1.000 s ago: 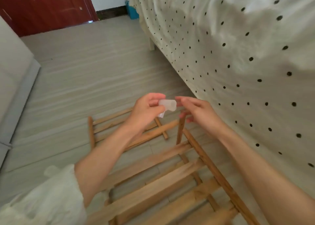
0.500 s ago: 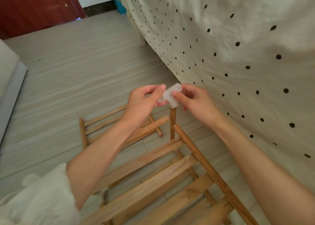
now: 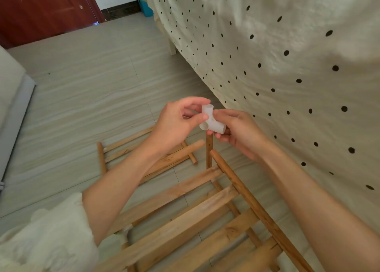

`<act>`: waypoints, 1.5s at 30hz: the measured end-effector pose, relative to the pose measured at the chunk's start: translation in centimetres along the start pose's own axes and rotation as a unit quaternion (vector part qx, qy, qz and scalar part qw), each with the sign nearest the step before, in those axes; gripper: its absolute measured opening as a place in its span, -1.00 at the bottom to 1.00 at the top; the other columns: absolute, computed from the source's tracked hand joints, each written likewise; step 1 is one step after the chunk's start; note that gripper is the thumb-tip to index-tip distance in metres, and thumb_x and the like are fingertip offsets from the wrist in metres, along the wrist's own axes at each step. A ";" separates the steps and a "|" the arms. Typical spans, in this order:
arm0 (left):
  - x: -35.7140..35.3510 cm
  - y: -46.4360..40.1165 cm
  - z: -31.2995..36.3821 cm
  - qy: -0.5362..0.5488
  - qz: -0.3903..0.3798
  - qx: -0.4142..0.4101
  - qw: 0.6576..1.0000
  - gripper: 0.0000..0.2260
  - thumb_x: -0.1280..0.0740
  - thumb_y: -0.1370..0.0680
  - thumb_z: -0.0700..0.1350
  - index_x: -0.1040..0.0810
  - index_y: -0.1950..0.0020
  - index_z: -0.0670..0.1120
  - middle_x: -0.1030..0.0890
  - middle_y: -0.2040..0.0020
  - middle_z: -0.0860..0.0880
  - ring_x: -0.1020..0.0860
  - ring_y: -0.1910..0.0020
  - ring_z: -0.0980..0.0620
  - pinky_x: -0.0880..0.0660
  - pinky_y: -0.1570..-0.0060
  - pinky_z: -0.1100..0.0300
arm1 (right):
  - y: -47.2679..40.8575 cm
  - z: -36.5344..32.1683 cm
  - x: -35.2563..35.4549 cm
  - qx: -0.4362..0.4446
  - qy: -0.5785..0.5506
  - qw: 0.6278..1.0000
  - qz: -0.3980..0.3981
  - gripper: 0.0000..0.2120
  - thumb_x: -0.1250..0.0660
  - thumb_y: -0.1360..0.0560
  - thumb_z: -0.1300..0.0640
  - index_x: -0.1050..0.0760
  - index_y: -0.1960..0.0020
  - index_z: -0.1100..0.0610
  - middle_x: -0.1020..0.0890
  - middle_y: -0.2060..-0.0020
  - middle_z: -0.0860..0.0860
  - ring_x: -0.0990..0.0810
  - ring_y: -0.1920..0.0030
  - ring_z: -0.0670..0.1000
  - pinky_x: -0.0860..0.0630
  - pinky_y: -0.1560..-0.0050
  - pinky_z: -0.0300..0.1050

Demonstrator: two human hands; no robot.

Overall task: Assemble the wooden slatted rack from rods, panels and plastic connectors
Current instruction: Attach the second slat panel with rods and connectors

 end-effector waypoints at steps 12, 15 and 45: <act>-0.4 1.0 -3.2 -0.168 -0.082 0.159 0.969 -0.60 -0.33 -0.55 -0.04 -0.36 -0.36 -0.01 -0.52 -0.16 0.02 -0.48 -0.07 0.11 -0.37 -0.03 0.27 | -0.7 1.2 1.1 0.114 0.197 0.968 0.106 -0.61 -0.35 -0.51 0.16 -0.43 -0.32 0.01 -0.59 0.15 -0.03 -0.55 0.15 -0.10 -0.41 0.14 -0.36; -0.4 1.4 -4.3 -0.196 -0.139 0.209 0.948 -0.60 -0.32 -0.56 0.00 -0.39 -0.37 -0.06 -0.53 -0.21 -0.05 -0.51 -0.11 0.01 -0.38 -0.07 0.23 | -0.6 1.4 0.9 0.143 0.259 0.951 0.089 -0.61 -0.34 -0.51 0.19 -0.44 -0.30 -0.04 -0.54 0.14 -0.10 -0.50 0.09 -0.13 -0.34 0.13 -0.53; 0.8 1.8 -3.8 -0.245 -0.088 0.158 0.953 -0.86 -0.28 -0.57 0.01 -0.50 -0.08 0.00 -0.54 0.18 0.05 -0.50 0.17 0.07 -0.40 0.18 0.16 | -1.1 1.8 -0.9 0.102 0.328 0.938 0.042 -0.83 -0.33 -0.51 0.14 -0.48 -0.10 0.07 -0.58 -0.02 -0.08 -0.51 -0.02 -0.12 -0.36 -0.01 -0.25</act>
Point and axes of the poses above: each hand's wrist, its own y-axis away from the middle knuckle, its own x-axis out of the back of the hand, z = x × y, the point moved 1 cm from there along -y, towards the middle knuckle
